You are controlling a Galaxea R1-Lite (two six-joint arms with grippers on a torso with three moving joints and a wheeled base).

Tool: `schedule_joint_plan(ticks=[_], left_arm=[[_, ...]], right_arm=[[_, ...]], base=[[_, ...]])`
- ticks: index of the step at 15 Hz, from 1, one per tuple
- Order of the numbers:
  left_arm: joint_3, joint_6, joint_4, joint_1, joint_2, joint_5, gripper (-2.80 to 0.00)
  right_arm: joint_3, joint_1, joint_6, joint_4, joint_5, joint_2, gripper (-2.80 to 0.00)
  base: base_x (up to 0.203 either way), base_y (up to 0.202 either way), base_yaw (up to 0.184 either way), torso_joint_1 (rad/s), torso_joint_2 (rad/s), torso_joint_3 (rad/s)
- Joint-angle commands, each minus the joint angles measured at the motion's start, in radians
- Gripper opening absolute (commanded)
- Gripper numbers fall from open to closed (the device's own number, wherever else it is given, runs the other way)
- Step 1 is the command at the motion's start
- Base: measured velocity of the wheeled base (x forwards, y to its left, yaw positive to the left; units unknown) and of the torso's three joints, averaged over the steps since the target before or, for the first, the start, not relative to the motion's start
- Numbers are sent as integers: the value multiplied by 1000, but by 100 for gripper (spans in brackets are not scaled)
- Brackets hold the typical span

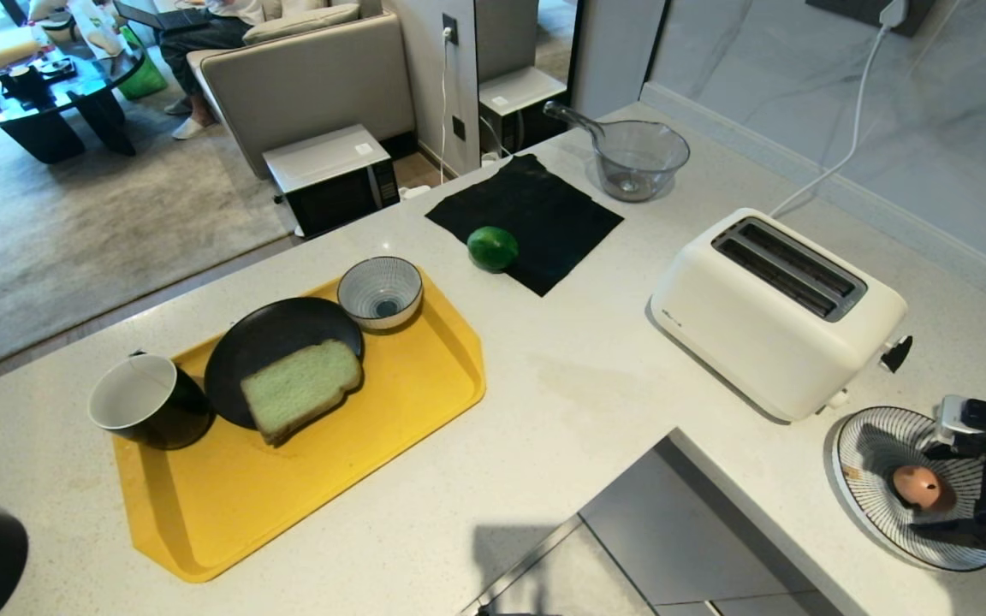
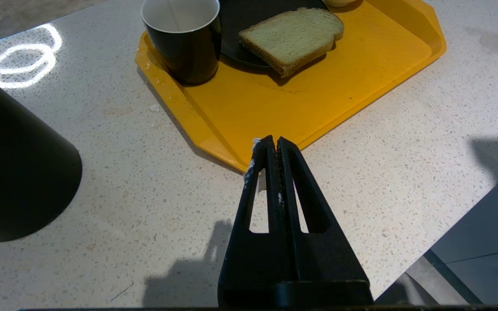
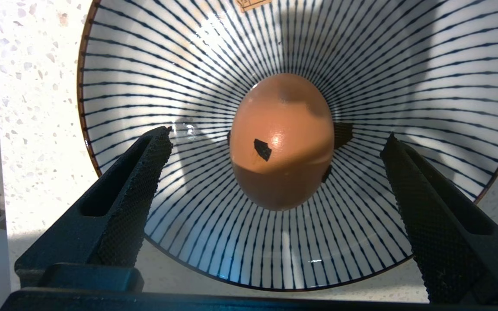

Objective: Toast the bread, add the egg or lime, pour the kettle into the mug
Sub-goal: Pick up the egg

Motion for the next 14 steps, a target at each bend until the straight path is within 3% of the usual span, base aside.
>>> schedule_joint_plan(ticks=[1,14], left_arm=[[17,-1,-1,0,-2,0,-280],[17,0,-1,0,-2,0,-280]], right_arm=[[10,1,-8,1,2,0,0],[12,21,-7,1,2,20,0]], base=[[0,0,0,0,0,0],[0,0,0,0,0,0]])
